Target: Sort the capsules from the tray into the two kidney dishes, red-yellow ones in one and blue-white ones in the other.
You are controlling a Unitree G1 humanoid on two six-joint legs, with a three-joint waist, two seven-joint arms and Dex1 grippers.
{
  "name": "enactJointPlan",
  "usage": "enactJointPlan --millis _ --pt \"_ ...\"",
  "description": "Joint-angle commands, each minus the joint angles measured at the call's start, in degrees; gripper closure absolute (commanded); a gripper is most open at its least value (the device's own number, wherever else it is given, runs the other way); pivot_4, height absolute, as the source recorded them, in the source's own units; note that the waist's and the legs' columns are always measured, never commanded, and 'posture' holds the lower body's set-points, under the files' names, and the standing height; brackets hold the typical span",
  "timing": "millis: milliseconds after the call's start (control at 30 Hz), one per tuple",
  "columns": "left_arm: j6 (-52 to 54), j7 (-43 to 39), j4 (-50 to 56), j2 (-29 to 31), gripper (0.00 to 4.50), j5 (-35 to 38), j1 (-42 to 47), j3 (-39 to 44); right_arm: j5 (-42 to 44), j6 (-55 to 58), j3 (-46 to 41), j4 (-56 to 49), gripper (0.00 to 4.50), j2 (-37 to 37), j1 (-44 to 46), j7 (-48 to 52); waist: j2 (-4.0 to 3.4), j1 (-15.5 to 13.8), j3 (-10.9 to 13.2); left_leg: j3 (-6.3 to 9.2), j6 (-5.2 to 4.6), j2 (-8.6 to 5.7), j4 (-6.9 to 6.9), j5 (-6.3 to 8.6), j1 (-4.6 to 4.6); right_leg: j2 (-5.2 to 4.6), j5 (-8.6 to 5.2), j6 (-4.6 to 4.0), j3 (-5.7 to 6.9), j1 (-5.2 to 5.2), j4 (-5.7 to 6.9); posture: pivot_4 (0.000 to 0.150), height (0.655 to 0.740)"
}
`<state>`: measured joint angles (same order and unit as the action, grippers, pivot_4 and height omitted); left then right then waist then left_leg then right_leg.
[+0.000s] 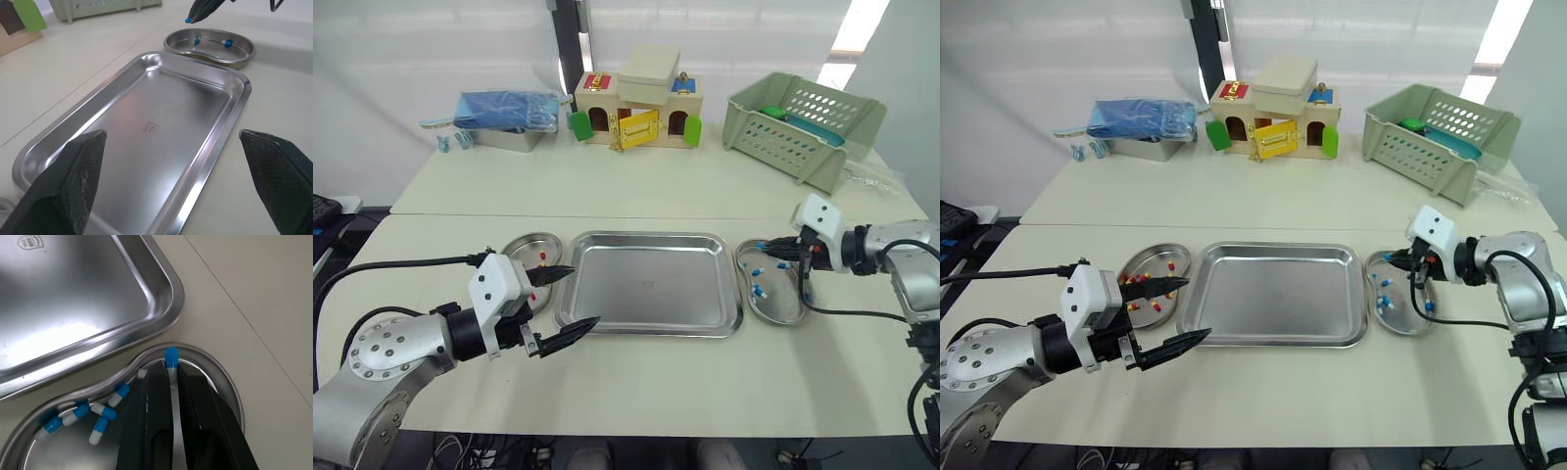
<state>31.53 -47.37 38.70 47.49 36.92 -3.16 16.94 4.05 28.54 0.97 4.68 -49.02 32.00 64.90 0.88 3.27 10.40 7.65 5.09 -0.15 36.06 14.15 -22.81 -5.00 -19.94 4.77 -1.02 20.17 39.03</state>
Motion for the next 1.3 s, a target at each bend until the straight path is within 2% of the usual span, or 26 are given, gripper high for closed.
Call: enactJointPlan --millis 33,167,233,300,567,700,933,1100,1300 --pt "-1.7 -0.8 -0.4 0.3 0.00 -0.7 1.2 -0.8 1.0 -0.1 -2.1 -3.4 4.47 -1.6 -2.5 -1.4 0.00 -0.1 0.0 0.00 0.00 0.00 0.00 0.00 0.00 0.00 0.00 0.00 0.00 0.01 0.00 0.150 0.7400" --pt "-2.3 -1.2 -1.6 0.3 0.00 -1.1 2.6 -1.6 1.3 0.2 -2.7 -3.6 4.47 -2.0 -4.6 -2.9 0.00 -0.1 0.0 0.00 0.01 -0.01 0.01 -0.01 -0.02 -0.01 0.00 0.00 0.01 0.00 -0.01 0.150 0.7400" --pt "-2.6 -1.5 -2.3 0.3 0.00 -1.4 3.3 -2.0 1.8 0.3 -3.2 -4.0 3.84 -2.3 -5.6 -3.3 0.00 -0.1 0.0 0.00 0.01 -0.01 0.00 -0.01 -0.01 -0.01 0.00 0.00 0.01 0.00 0.00 0.150 0.7400" --pt "-2.9 -1.7 -3.0 0.3 0.00 -1.6 3.9 -2.3 2.3 0.5 -3.4 -4.8 3.48 -2.7 -6.7 -3.7 0.00 -0.1 0.0 0.02 0.02 -0.01 0.00 -0.01 -0.02 -0.01 0.00 0.00 0.04 -0.01 -0.02 0.150 0.7400" --pt "-3.2 -2.6 -5.0 0.5 0.00 -1.7 5.3 -2.1 6.4 0.4 -6.0 -9.7 1.43 -4.6 -9.1 -2.9 0.00 -0.1 0.0 0.01 0.03 -0.02 0.00 -0.02 -0.01 -0.02 0.00 0.00 0.03 -0.01 -0.02 0.150 0.7400" --pt "-1.7 -2.8 -5.7 2.1 0.00 -0.9 4.4 1.5 11.0 0.8 -8.1 -15.1 0.12 -5.3 -9.7 -0.6 0.00 -0.1 0.0 0.03 0.03 -0.02 0.00 -0.02 -0.02 -0.02 0.00 0.00 0.05 -0.02 -0.03 0.150 0.7400" --pt "4.8 -7.9 -5.2 6.7 0.00 3.1 -7.8 18.2 19.9 3.1 -13.7 -24.4 0.05 -10.1 -14.8 5.2 -0.01 -0.2 0.0 0.03 -0.03 0.00 -0.02 0.02 0.00 -0.01 0.00 0.01 0.05 -0.05 -0.07 0.150 0.7400" --pt "4.2 -14.4 -8.5 7.4 0.00 0.2 -18.4 29.5 22.9 3.1 -19.5 -24.5 0.05 -14.0 -21.7 9.2 0.00 -0.5 0.0 0.01 -0.04 0.01 -0.01 0.02 -0.01 -0.01 0.00 0.00 0.05 -0.06 -0.06 0.150 0.7400" --pt "2.9 -17.8 -16.0 10.8 0.00 -1.3 -17.4 34.0 22.8 0.8 -24.1 -22.8 0.05 -16.3 -28.7 12.4 -0.01 -1.0 0.0 0.01 -0.04 0.00 0.00 0.03 0.04 0.00 -0.01 0.01 0.06 -0.11 -0.05 0.150 0.7400"
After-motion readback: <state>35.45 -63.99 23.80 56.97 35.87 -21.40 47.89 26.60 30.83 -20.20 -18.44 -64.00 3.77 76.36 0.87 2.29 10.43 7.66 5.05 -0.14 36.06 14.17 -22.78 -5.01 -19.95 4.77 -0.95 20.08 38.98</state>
